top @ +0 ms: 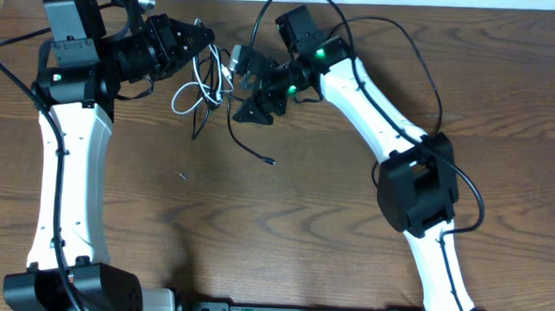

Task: Untangle cables

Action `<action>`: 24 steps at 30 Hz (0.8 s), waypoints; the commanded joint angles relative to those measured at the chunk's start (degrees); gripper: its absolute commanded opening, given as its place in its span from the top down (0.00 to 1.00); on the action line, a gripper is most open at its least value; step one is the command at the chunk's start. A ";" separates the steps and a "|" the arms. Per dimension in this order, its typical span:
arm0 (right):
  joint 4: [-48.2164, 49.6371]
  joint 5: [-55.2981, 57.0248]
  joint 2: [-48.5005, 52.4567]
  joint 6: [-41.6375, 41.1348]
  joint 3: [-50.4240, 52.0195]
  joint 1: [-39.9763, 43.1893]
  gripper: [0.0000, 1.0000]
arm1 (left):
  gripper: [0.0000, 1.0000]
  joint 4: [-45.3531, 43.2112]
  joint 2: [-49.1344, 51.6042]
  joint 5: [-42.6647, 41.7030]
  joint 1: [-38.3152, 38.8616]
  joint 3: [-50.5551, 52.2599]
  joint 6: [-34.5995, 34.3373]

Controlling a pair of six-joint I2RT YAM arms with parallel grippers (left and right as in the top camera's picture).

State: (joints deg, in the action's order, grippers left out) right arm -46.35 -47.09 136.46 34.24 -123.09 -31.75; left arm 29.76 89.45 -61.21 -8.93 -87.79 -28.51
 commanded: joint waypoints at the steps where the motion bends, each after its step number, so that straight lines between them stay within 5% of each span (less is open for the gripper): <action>1: 1.60 -1.09 0.33 -1.29 0.17 -1.07 0.31 | 0.93 -0.28 -1.60 -1.36 0.02 -0.72 0.11; 6: 3.58 1.81 0.39 -5.07 0.17 -1.60 0.64 | 0.93 -0.31 -1.60 -1.33 0.02 -0.72 0.11; 9: 3.45 2.16 0.37 -8.35 0.17 -1.40 0.99 | 0.93 -0.31 -1.60 -1.11 0.02 -0.72 0.13; 16: -0.09 2.14 -1.18 -20.13 0.13 2.97 0.99 | 0.92 -0.02 -1.60 4.20 0.00 -0.72 0.39; 24: -9.73 3.04 -9.97 -19.17 0.13 9.18 0.99 | 0.93 8.04 -1.57 34.27 0.02 -0.72 1.90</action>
State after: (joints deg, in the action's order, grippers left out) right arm -54.85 -43.94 133.69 16.01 -122.76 -24.36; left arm 36.34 89.45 -42.02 -8.88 -87.79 -28.34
